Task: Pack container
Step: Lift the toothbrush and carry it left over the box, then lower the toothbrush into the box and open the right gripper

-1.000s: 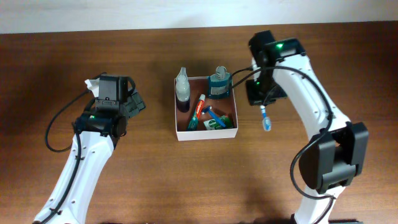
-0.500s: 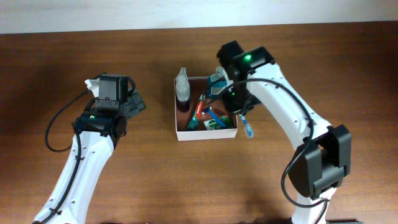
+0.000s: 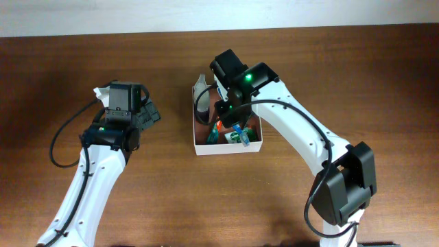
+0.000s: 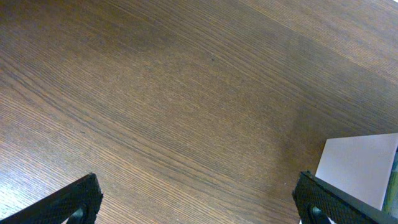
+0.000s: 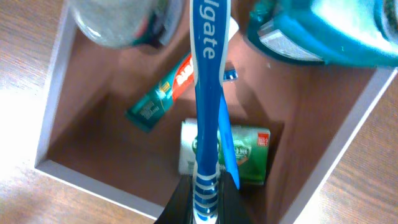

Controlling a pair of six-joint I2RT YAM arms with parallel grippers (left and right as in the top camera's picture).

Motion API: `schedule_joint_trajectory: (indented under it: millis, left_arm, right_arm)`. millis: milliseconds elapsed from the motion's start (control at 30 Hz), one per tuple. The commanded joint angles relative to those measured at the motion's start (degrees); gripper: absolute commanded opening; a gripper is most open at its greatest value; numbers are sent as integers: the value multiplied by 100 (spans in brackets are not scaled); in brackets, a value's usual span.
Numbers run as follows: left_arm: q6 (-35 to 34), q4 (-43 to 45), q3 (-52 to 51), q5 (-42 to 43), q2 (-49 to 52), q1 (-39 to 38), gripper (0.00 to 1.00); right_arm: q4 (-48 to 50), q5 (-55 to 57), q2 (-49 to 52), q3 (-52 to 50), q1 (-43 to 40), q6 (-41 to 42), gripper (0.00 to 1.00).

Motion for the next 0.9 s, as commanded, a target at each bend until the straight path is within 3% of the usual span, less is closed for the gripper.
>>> schedule_joint_trajectory:
  millis: [0,567,867]
  left_arm:
    - [52,13,46,-98,-68,17,99]
    - [52,13,46,-98,-68,17,99]
    - [52,11,46,-98,-68,17,99]
  right_arm:
    - [278,-28,-17,-155,50,46,4]
    - [2218,-7,4,-1967,48,42,6]
    - [2861,-7,42,-2367,48,42,6]
